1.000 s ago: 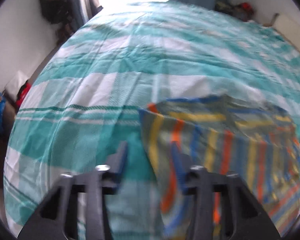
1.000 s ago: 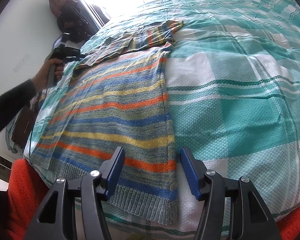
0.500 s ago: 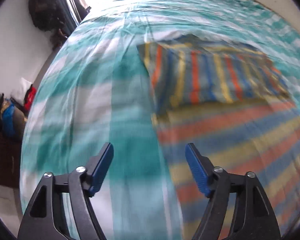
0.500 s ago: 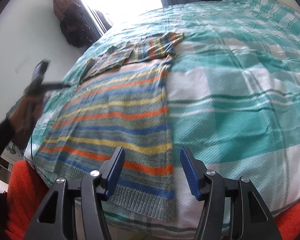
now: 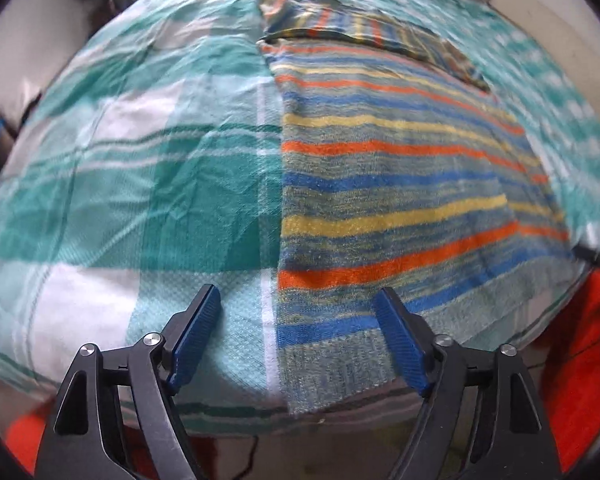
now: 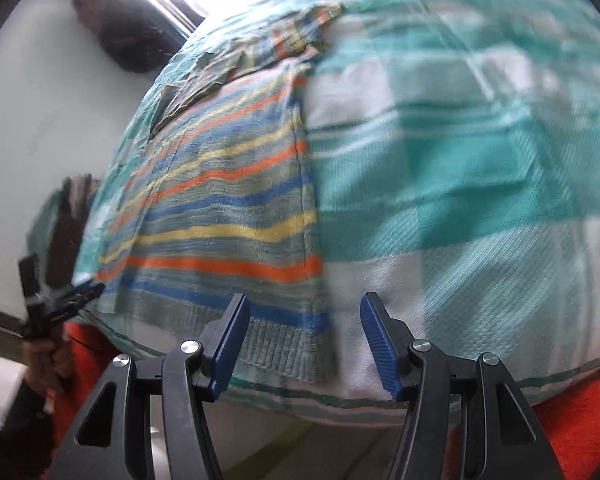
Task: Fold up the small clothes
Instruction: 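Grasp the ribbed hem with both tools and fold it toward the collar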
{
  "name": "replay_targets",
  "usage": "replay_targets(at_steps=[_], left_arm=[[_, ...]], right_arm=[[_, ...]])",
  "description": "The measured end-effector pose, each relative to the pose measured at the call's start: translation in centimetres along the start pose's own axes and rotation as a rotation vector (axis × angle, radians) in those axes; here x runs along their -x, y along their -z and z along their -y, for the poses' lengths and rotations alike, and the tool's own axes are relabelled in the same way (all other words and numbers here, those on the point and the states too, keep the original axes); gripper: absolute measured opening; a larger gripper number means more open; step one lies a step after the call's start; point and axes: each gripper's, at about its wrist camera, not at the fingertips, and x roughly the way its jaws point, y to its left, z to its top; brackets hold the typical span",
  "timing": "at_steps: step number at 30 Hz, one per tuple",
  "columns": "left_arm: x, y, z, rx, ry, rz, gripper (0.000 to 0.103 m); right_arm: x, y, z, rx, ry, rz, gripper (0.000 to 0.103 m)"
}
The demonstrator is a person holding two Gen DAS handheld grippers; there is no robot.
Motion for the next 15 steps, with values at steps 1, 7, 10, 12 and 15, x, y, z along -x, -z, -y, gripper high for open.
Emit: replay_targets(at_steps=[1, 7, 10, 12, 15], left_arm=[[0.0, -0.1, 0.2, -0.011, 0.013, -0.011, 0.061], [0.9, -1.1, -0.8, 0.031, 0.130, -0.047, 0.003], [2.4, -3.6, -2.5, 0.165, 0.249, 0.036, 0.003], [2.8, -5.9, -3.2, 0.227, 0.294, 0.089, 0.003], [2.3, -11.3, -4.0, 0.307, 0.316, 0.168, 0.003]], right_arm=[[-0.3, 0.0, -0.1, 0.007, -0.030, -0.019, 0.058], [-0.8, -0.1, -0.8, 0.023, -0.156, -0.108, 0.006], [1.5, -1.5, 0.6, -0.102, -0.277, -0.020, 0.006], [2.6, -3.6, 1.2, -0.150, -0.347, 0.058, 0.006], [2.9, -8.2, 1.2, -0.179, -0.421, 0.159, 0.006]])
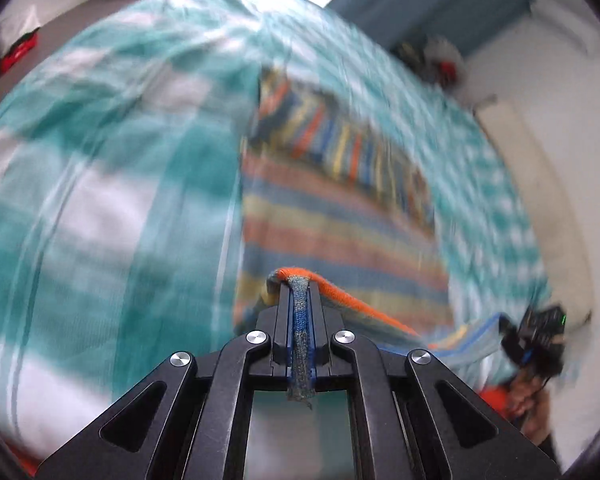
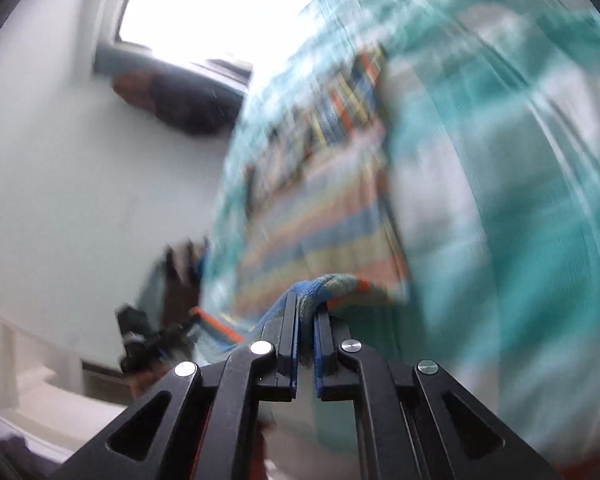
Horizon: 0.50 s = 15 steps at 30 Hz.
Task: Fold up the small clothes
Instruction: 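Grasp the ribbed hem with both tools and fold it toward the collar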
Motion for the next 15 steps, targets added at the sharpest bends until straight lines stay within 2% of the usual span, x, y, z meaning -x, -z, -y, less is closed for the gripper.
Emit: replay_targets(at_steps=[4, 10, 13, 15], left_arm=[[-4.0, -8.0, 1.0, 0.026, -0.007, 0.080, 0.003], [-11.8, -17.8, 1.8, 0.022, -0.087, 0.110, 0.003], [-14.8, -20.3, 1.2, 0.019, -0.150, 0.103, 0.004], [-17.1, -22.0, 0.0, 0.052, -0.199, 0.089, 0.009]], right_arm=[[-2.9, -7.9, -0.5, 0.023, -0.007, 0.115, 0.006], [-8.2, -19.2, 0.2, 0.054, 0.072, 0.180, 0.006], [-11.1, -23.7, 0.6, 0.075, 0.117, 0.187, 0.006], [-13.7, -26.4, 1.4, 0.068, 0.142, 0.169, 0.007]])
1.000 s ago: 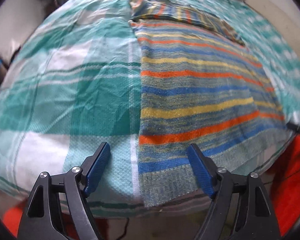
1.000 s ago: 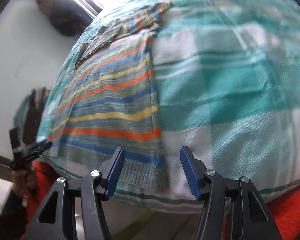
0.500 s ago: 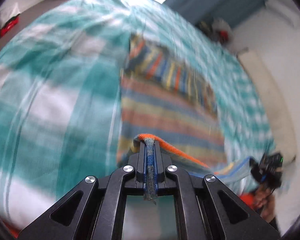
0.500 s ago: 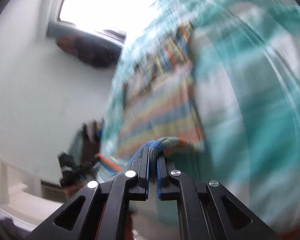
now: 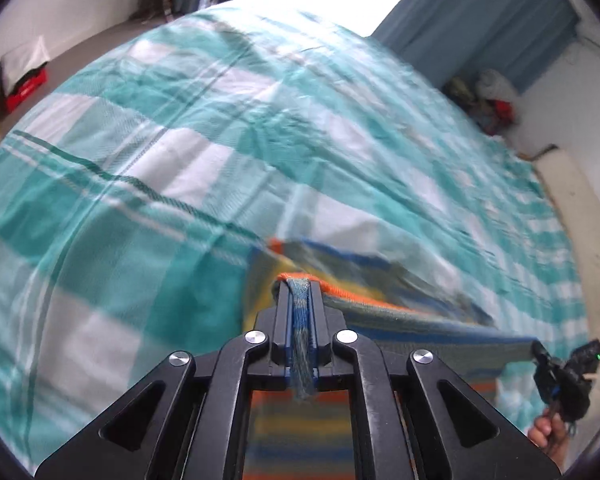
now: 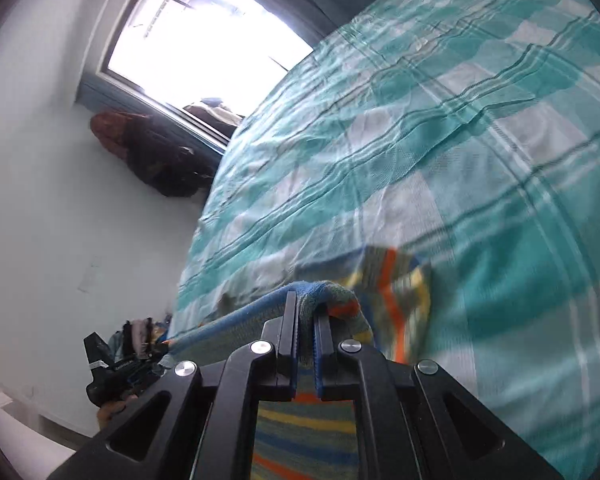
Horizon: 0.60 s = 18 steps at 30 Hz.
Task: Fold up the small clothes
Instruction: 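Grasp the ribbed hem with both tools and fold it toward the collar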
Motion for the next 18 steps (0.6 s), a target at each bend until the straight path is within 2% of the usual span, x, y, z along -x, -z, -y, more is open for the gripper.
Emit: replay_targets(at_steps=[1, 3, 4, 5, 7, 8, 10, 12, 14, 15, 17, 18], left_arm=[[-1.2, -0.5, -0.4, 0.016, -0.033, -0.007, 0.013], [-1.8, -1.0, -1.2, 0.030, -0.098, 0.011, 0.016], [-1.7, -1.0, -1.5, 0.030, -0.101, 0.021, 0.024], [-1.4, -0.9, -1.9, 0.027, -0.094, 0.028, 0.034], [0.4, 0.0, -2.2, -0.012, -0.093, 0.066, 0.042], [1.8, 0.9, -2.1, -0.047, -0.096, 0.092, 0.042], [4.0, 2.9, -1.6, -0.116, -0.053, 0.109, 0.045], [5.5, 5.0, -0.2, -0.212, 0.009, 0.082, 0.050], [5.2, 6.8, 1.6, -0.309, 0.077, 0.004, 0.062], [4.7, 7.4, 2.3, -0.343, 0.098, -0.037, 0.063], [2.2, 7.9, 4.2, -0.404, 0.106, -0.141, 0.064], [0.8, 7.4, 4.9, -0.407, 0.091, -0.164, 0.064]], right_arm=[[-1.3, -0.3, 0.5, -0.007, 0.016, -0.017, 0.012], [-3.4, -1.0, 1.3, -0.005, 0.104, -0.017, 0.027], [-3.9, -1.1, 1.6, -0.006, 0.138, -0.005, 0.032], [-4.0, -1.0, 1.8, -0.008, 0.152, 0.001, 0.032], [-3.3, -0.7, 1.5, 0.015, 0.169, 0.018, 0.032], [-2.6, -0.2, 0.7, 0.060, 0.170, 0.028, 0.032], [-1.9, 0.9, -1.7, 0.184, 0.179, 0.011, 0.032], [-2.5, 2.6, -4.4, 0.296, 0.144, -0.095, 0.032], [-4.9, 4.6, -5.9, 0.320, 0.075, -0.295, 0.032], [-6.6, 5.5, -6.3, 0.310, 0.056, -0.399, 0.032], [-10.1, 6.3, -6.4, 0.305, 0.104, -0.524, 0.032], [-11.7, 5.9, -6.3, 0.286, 0.123, -0.534, 0.032]])
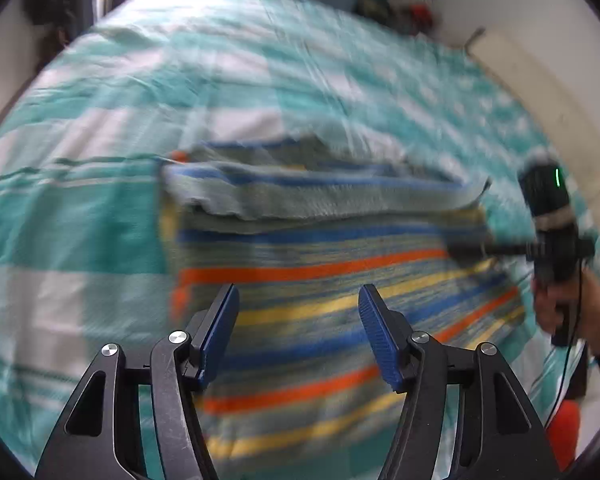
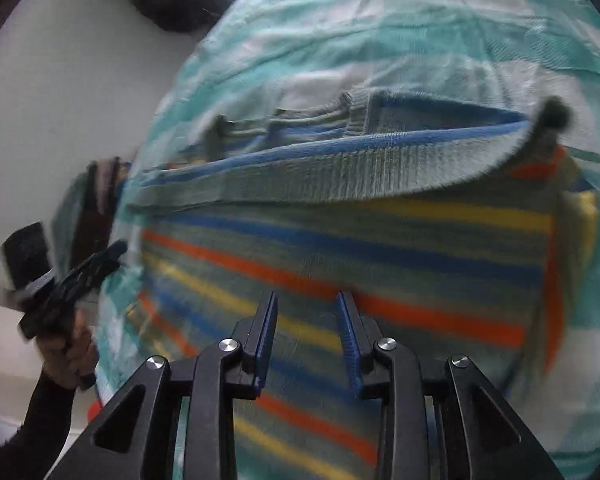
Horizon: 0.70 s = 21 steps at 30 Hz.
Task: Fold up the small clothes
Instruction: 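Grasp the ribbed hem with both tools and fold it toward the collar, then release the hem and withdraw both tools from the folded sweater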
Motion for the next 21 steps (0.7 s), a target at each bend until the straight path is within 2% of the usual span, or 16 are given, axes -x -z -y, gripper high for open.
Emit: replay_targets(at_steps=[1, 3, 6, 8, 10, 13, 15, 17, 19, 20, 21], left_arm=[[-0.9, -0.9, -0.1, 0.016, -0.001, -0.012, 0.064], [-2.7, -3.7, -1.2, 0.089, 0.011, -0.008, 0.064], [-3.0, -8.0, -4.0, 0.248, -0.008, 0.090, 0.064], [-2.1, -9.7, -5.9, 0.350, 0.006, 0.165, 0.066], [-0.8, -10.0, -6.8, 0.398, 0.019, 0.204, 0.067], [0.9, -7.8, -5.7, 0.310, 0.054, 0.200, 0.070], [1.8, -3.8, -3.5, 0.183, 0.078, 0.154, 0.076], [1.7, 0.5, -1.8, 0.080, 0.064, 0.094, 0.080], [1.0, 5.4, -1.0, -0.011, -0.024, -0.004, 0.079], [0.5, 7.7, -1.0, -0.045, -0.089, -0.048, 0.075], [0.8, 9.4, -1.1, -0.061, -0.125, -0.044, 0.075]], right_arm=[[-0.5, -1.1, 0.3, -0.032, -0.016, 0.007, 0.032], [-0.1, -3.9, 1.4, -0.110, -0.038, 0.116, 0.032], [2.7, -6.6, 2.8, -0.207, -0.050, 0.346, 0.032], [4.5, -6.8, 3.1, -0.239, -0.097, 0.424, 0.032], [5.9, -6.3, 2.3, -0.183, -0.094, 0.456, 0.032], [6.7, -4.3, 0.2, -0.037, -0.032, 0.399, 0.033], [6.6, -1.1, -1.1, 0.067, -0.007, 0.335, 0.034], [6.1, 3.4, -2.2, 0.165, 0.028, 0.258, 0.042], [5.2, 8.2, -1.9, 0.232, 0.104, 0.182, 0.046], [4.0, 11.2, -1.3, 0.262, 0.191, 0.117, 0.046], [3.4, 12.9, -0.7, 0.268, 0.235, 0.079, 0.046]])
